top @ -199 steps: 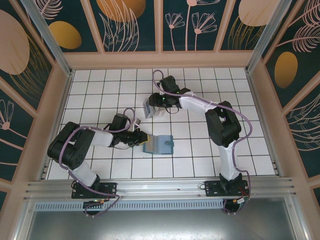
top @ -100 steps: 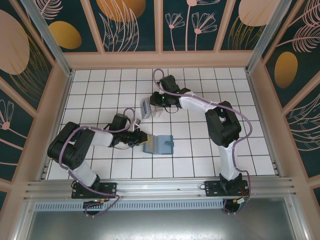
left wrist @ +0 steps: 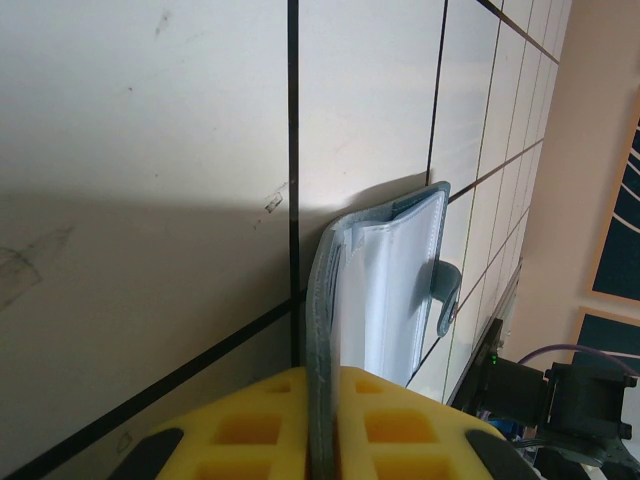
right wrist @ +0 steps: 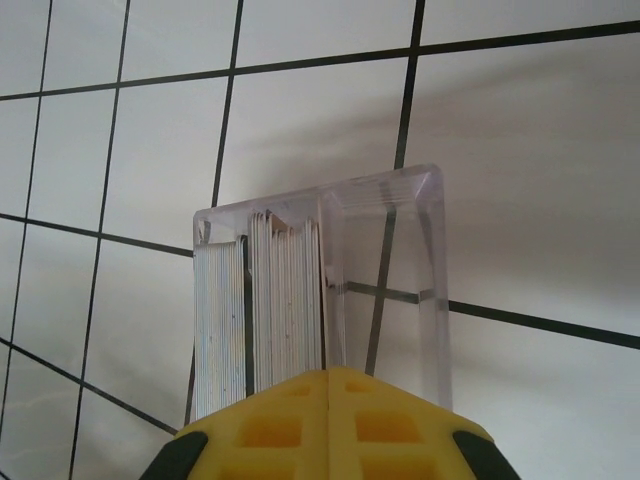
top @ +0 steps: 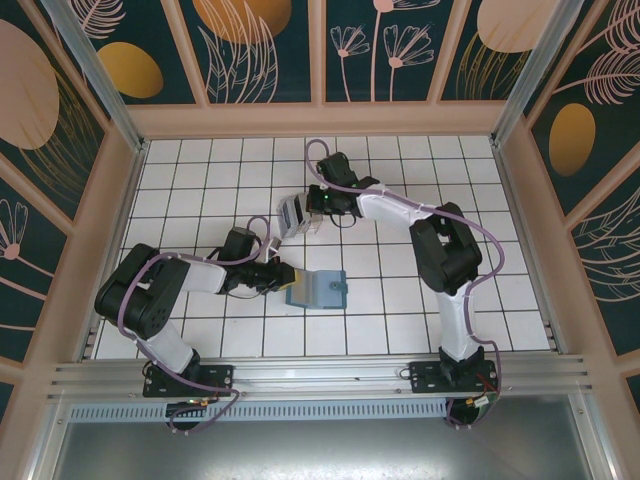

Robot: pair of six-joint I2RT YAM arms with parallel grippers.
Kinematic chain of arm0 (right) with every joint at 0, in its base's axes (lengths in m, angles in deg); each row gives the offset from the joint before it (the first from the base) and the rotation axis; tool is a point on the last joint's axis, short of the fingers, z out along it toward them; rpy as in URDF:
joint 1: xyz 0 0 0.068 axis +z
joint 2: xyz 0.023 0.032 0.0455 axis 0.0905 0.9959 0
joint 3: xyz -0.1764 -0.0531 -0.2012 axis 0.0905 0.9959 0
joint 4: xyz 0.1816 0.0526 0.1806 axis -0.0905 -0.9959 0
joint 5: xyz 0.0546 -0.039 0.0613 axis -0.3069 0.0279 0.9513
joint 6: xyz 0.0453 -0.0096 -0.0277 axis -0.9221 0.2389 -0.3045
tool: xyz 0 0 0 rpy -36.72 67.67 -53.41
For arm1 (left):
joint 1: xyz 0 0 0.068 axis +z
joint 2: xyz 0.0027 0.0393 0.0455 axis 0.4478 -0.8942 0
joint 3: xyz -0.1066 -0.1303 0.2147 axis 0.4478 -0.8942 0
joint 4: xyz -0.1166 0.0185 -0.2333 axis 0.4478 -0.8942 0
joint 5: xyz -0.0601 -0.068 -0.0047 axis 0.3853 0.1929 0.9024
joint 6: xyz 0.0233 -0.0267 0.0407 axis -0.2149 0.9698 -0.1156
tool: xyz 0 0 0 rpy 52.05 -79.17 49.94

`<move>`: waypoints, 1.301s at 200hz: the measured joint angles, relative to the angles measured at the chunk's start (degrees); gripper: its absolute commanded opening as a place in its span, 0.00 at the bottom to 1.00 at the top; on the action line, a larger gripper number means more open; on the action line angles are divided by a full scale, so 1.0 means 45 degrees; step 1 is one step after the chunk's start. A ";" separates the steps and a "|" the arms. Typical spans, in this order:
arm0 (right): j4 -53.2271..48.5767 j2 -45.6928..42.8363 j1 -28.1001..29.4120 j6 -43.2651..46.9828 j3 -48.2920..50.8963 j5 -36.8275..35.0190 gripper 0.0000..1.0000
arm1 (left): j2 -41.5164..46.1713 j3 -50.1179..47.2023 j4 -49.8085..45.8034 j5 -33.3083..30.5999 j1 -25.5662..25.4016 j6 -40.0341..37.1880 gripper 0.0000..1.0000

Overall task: Put the credit cards into the card holder
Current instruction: Pick up the credit card from the storage box, then insert the credit card into the card slot.

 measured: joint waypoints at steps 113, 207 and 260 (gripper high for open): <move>0.1724 -0.7451 0.1132 -0.1175 0.6975 -0.1418 0.00 | 0.0034 0.0000 -0.0287 -0.0049 -0.0005 -0.0058 0.19; 0.5892 -1.0083 0.2501 -0.4269 1.3376 0.1112 0.00 | -0.0117 0.0005 -0.0379 -0.0015 -0.0005 -0.0345 0.25; 0.7218 -0.8966 0.1928 -0.4872 1.4285 0.2497 0.00 | -0.0117 0.0029 -0.0384 0.0005 0.0000 -0.0350 0.26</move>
